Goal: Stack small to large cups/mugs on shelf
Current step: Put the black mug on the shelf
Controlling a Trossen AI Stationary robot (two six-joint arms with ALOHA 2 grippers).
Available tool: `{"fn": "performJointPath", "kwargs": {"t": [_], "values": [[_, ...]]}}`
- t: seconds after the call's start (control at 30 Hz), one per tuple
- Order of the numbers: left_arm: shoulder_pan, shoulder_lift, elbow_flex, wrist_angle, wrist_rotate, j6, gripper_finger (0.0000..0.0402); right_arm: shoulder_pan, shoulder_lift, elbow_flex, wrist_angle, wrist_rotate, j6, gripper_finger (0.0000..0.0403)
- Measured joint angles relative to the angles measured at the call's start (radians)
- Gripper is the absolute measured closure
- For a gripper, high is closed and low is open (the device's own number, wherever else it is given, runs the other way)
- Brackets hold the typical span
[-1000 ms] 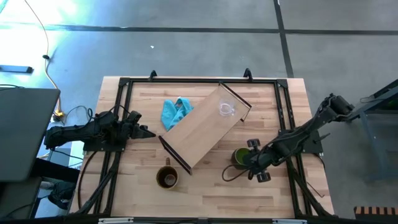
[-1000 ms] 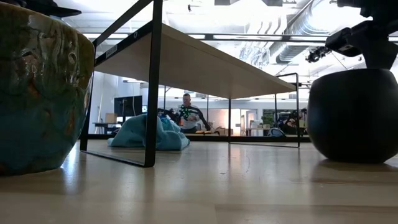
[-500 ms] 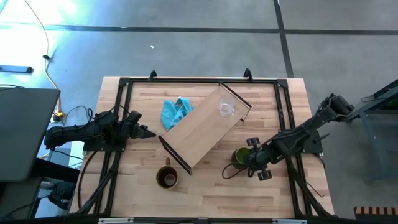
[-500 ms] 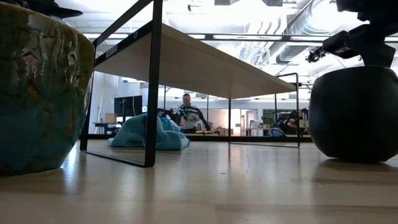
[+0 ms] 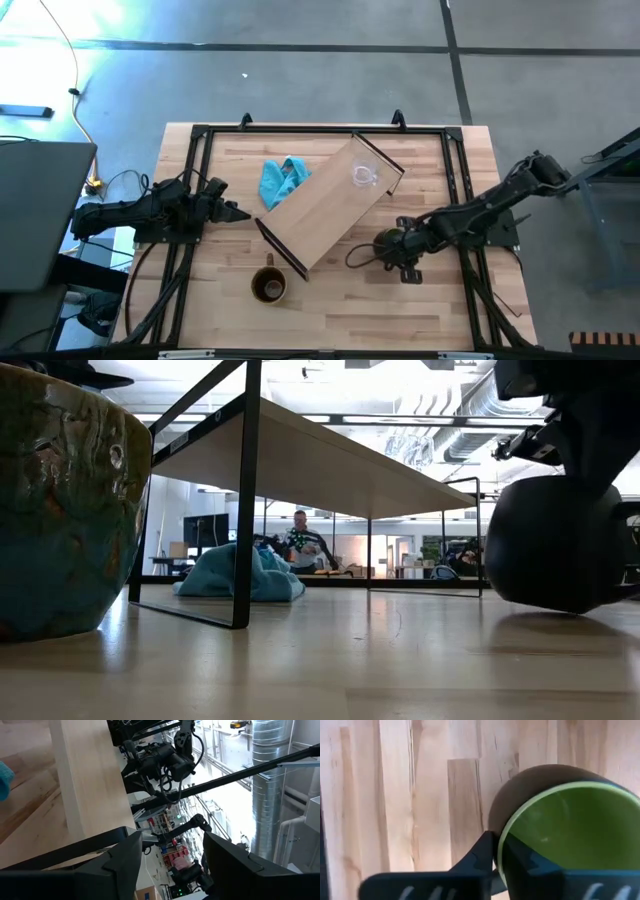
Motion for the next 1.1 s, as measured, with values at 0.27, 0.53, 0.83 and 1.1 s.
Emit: {"fn": "performJointPath", "kwargs": {"t": [0.27, 0.53, 0.83, 1.1], "values": [[0.0, 0.0, 0.0, 0.0, -0.001, 0.0, 0.0202, -0.012, 0.001, -0.001, 0.004, -0.016, -0.046, 0.0399], [0.0, 0.0, 0.0, 0.0, -0.002, 0.0, 0.0202, -0.01, 0.001, 0.0, -0.047, -0.067, -0.105, 0.0401], [0.0, 0.0, 0.0, 0.0, -0.033, 0.005, 0.0202, -0.013, 0.0, 0.142, -0.21, -0.057, -0.152, 0.0402], [0.0, 0.0, 0.0, 0.0, -0.036, 0.008, 0.0202, -0.045, 0.0, 0.311, -0.384, -0.073, -0.169, 0.0402]]}}
